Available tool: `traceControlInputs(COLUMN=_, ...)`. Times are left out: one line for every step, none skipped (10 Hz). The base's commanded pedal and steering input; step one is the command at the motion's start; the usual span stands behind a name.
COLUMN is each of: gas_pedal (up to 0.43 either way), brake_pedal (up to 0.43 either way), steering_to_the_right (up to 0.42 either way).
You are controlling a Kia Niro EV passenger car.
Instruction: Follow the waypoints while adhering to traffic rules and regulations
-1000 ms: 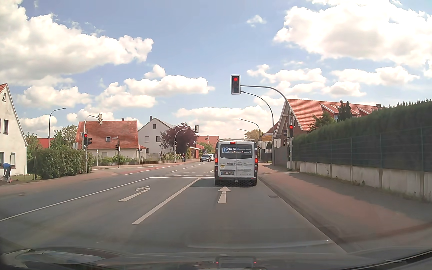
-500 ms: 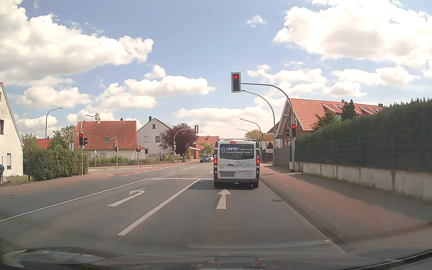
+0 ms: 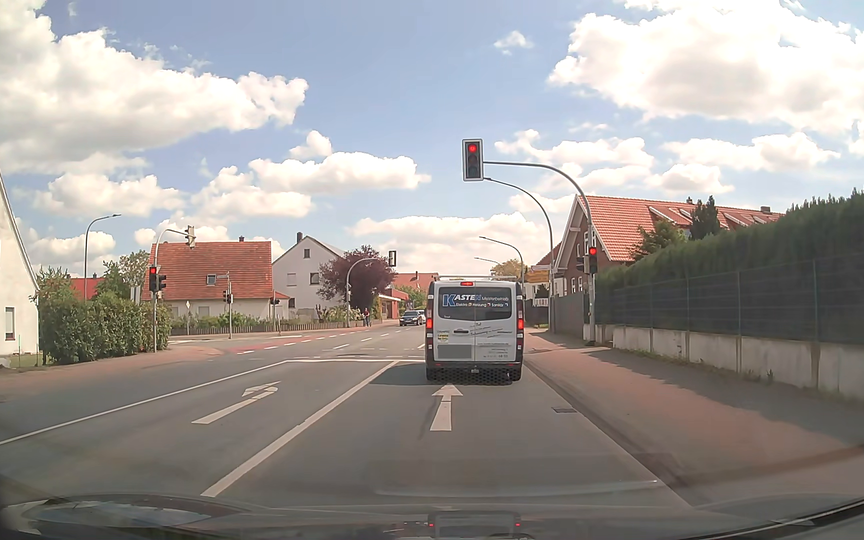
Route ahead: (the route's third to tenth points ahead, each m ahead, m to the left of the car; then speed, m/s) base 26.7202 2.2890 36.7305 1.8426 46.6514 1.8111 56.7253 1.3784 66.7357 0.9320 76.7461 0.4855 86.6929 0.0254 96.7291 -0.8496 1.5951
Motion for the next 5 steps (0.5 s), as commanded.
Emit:
traceControlInputs(gas_pedal=0.0, brake_pedal=0.122, steering_to_the_right=-0.007)
traceControlInputs(gas_pedal=0.0, brake_pedal=0.128, steering_to_the_right=-0.007)
traceControlInputs(gas_pedal=0.0, brake_pedal=0.14, steering_to_the_right=-0.006)
traceControlInputs(gas_pedal=0.0, brake_pedal=0.146, steering_to_the_right=-0.007)
traceControlInputs(gas_pedal=0.0, brake_pedal=0.14, steering_to_the_right=-0.007)
